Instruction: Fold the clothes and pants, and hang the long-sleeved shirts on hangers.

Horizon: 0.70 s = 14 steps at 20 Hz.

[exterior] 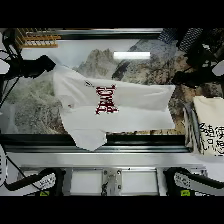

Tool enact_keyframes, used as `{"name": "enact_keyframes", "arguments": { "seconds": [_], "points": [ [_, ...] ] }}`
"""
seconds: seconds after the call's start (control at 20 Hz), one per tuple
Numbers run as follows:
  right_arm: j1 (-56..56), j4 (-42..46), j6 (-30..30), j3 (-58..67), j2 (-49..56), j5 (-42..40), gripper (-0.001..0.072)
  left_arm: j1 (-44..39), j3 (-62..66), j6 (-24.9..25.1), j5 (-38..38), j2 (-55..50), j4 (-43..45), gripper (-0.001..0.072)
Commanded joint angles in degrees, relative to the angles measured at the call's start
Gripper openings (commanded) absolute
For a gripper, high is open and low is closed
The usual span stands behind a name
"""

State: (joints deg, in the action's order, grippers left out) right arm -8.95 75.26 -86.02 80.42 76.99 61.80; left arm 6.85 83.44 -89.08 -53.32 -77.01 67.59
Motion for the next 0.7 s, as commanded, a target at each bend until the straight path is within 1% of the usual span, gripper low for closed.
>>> {"name": "enact_keyframes", "arguments": {
  "seconds": [0.0, 0.05, 0.15, 0.25, 0.35, 0.5, 0.65],
  "points": [
    [-0.6, -0.9, -1.0, 1.1, 1.3, -5.3, 0.0613, 0.9, 6.8, -0.7, -5.8, -7.8, 0.7, 0.0591],
    [-1.2, -0.8, -1.0, 1.0, -0.1, -3.8, 0.0613, 1.7, 6.4, -0.7, -8.5, -7.5, 2.6, 0.059],
    [-2.1, -0.3, 0.8, -0.7, -3.7, 0.0, 0.0613, 3.0, -0.4, -0.8, -10.8, -4.0, 6.4, 0.059],
    [-2.1, 0.2, 0.9, -5.6, -8.6, 2.3, 0.0613, 4.5, -12.8, -0.7, -10.8, 1.0, 6.4, 0.059],
    [-2.0, -0.4, 0.9, -12.5, -14.1, 2.6, 0.0613, 4.8, -26.5, -0.7, -10.5, 5.6, 6.3, 0.059],
    [-2.0, -1.1, 0.9, -20.3, -19.8, 2.5, 0.0613, 4.1, -44.4, -0.7, -6.4, 11.1, 4.3, 0.059],
    [-2.0, -1.4, 0.9, -23.2, -21.8, 2.6, 0.0613, 2.1, -53.9, -0.7, 0.0, 13.7, -0.2, 0.059]
  ]
}}
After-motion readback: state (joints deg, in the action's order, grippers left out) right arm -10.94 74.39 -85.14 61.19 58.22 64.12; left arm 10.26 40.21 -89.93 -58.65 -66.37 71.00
